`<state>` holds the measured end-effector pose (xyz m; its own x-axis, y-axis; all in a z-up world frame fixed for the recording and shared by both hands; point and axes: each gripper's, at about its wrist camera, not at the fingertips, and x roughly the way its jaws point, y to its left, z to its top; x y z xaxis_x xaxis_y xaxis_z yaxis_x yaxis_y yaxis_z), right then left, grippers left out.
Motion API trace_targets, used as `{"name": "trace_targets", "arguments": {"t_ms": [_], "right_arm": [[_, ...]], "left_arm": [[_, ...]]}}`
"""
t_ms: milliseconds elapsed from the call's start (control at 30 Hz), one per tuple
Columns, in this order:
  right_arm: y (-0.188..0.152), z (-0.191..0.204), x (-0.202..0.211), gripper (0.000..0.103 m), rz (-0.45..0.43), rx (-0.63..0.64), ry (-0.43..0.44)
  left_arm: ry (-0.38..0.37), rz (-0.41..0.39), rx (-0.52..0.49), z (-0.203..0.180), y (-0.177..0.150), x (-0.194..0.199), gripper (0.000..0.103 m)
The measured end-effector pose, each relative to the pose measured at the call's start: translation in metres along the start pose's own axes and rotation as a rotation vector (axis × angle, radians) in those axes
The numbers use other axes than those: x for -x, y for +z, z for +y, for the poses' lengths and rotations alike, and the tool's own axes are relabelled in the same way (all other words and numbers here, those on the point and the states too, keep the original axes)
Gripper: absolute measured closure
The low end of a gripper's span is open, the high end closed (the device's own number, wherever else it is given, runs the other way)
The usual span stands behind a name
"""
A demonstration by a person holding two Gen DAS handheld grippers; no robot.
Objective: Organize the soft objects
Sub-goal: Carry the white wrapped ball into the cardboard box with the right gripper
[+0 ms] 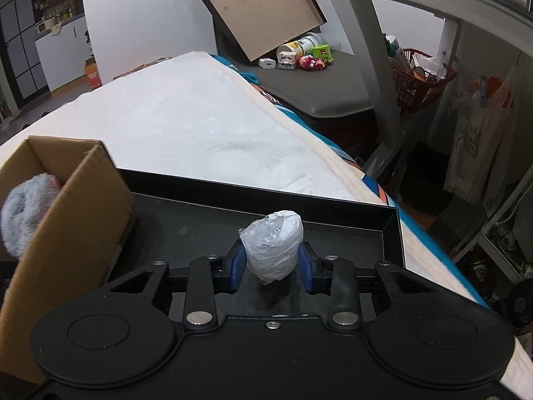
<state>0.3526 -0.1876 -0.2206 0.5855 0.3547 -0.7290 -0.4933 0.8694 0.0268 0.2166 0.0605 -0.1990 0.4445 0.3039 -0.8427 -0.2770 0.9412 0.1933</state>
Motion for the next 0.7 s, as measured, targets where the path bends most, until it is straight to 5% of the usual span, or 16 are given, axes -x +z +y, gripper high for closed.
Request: {"name": "trace_targets", "arguments": {"t_ms": [700], "right_arm": [[0.029, 0.045, 0.058, 0.070, -0.036, 0.043, 0.046]], "left_arm": [[-0.053, -0.062, 0.067, 0.026, -0.012, 0.020, 0.029]]}}
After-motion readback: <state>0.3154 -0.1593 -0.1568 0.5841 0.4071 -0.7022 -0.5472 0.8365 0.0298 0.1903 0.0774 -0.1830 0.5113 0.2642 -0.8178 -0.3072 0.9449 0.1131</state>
